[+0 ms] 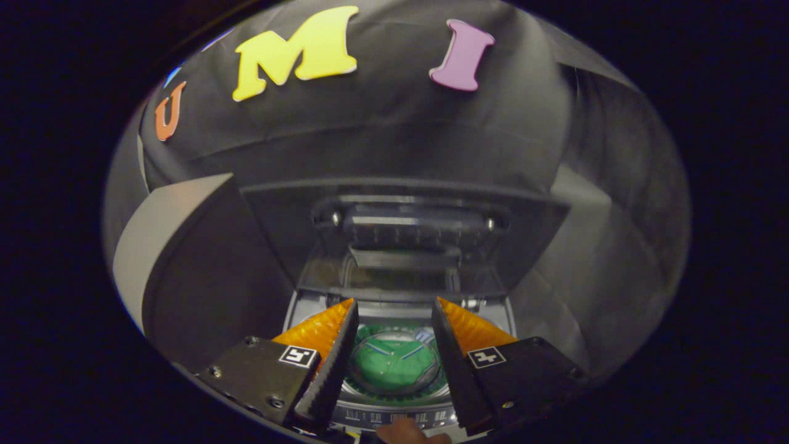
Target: Put the clothes into the washing machine and then close the washing machine lid.
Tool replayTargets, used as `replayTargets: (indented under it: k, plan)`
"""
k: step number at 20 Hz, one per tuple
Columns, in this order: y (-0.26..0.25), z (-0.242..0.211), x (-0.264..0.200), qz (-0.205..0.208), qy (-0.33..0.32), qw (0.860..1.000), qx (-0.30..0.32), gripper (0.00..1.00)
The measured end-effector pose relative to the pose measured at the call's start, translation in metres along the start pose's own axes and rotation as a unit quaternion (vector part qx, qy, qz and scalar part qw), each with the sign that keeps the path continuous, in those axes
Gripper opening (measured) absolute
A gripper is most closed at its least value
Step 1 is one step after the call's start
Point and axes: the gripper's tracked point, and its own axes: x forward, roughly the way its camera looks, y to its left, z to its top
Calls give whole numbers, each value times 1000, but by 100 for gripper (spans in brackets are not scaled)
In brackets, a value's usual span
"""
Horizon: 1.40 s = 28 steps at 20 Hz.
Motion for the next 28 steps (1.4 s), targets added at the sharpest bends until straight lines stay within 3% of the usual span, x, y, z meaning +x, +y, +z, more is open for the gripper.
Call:
replayTargets:
  k: [8, 11, 12, 16, 20, 28]
  plan:
    - [4, 115, -32, 16, -98, 995, -4, 75]
    - [-4, 133, -2, 2, -86, 996, -17, 95]
    - [-3, 134, 9, 2, -75, 997, -14, 100]
    - [-1, 130, 52, 10, -45, 999, 6, 100]
    - [-4, 107, 66, 12, -23, 999, 22, 100]
    - [-3, 100, 46, 25, -130, 991, 34, 100]
